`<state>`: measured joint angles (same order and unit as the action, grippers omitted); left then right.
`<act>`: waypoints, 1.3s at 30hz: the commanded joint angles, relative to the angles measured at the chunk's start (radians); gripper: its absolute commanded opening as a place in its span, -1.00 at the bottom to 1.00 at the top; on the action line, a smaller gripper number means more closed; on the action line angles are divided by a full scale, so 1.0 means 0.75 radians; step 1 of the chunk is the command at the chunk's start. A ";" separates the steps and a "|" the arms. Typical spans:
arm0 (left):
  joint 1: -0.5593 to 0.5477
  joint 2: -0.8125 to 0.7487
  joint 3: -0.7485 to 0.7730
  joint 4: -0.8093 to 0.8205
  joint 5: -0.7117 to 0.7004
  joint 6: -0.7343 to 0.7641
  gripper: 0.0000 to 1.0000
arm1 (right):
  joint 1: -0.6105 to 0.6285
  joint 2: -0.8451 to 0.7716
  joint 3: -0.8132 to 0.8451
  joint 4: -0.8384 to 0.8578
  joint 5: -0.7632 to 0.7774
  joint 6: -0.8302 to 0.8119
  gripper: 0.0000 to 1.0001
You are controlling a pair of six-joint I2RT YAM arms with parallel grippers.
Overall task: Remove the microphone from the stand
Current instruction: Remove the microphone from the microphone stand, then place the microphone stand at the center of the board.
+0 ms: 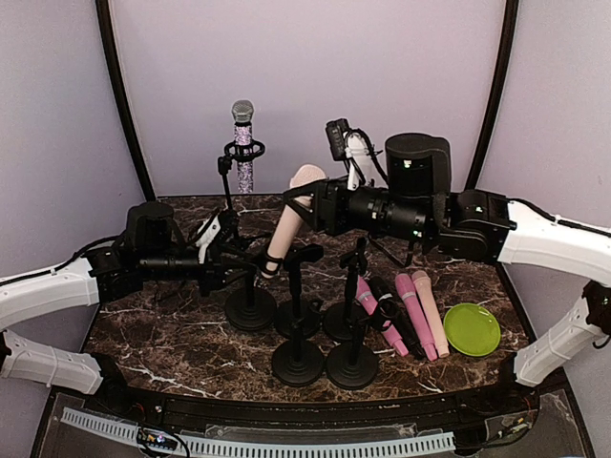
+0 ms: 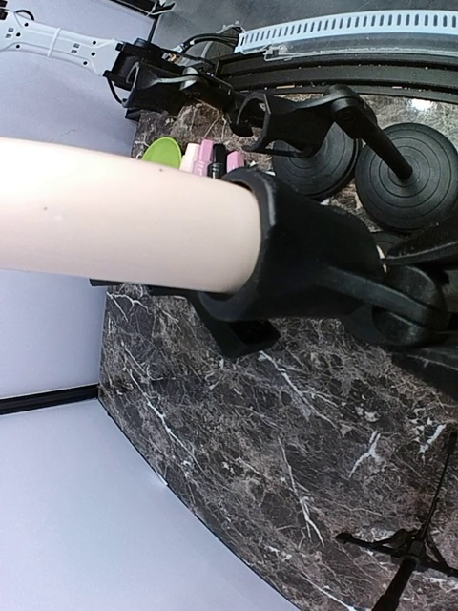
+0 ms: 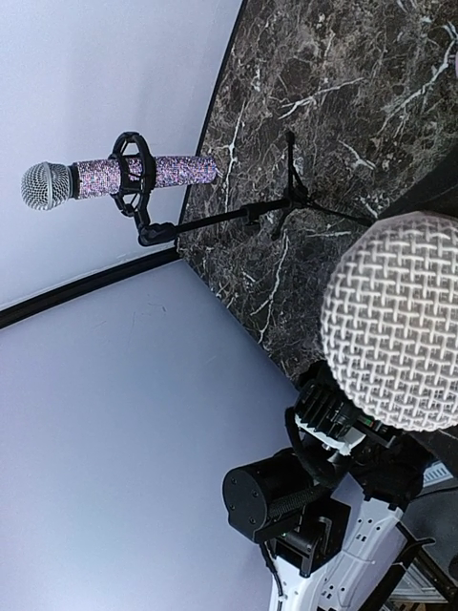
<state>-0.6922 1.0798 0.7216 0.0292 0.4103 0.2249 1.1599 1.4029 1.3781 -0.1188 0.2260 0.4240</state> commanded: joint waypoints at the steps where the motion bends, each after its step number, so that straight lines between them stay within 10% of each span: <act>1: 0.013 0.018 -0.036 -0.270 -0.053 0.011 -1.00 | -0.054 -0.191 0.116 0.299 0.293 -0.078 -0.64; 22: 0.013 -0.019 -0.030 -0.244 -0.150 -0.056 -1.00 | -0.056 -0.297 0.093 0.221 0.421 -0.172 -0.65; 31: 0.013 -0.101 -0.105 0.142 -0.362 -0.327 -1.00 | -0.205 -0.376 0.208 -0.408 0.730 -0.184 -0.64; 39: 0.013 -0.004 -0.140 0.362 -0.344 -0.319 -1.00 | -0.484 -0.387 0.037 -0.838 0.389 -0.025 -0.63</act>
<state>-0.6834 1.0618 0.6243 0.1177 0.1452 0.0048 0.8505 1.1076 1.4754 -0.5526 0.6487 0.3435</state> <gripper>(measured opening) 0.246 0.495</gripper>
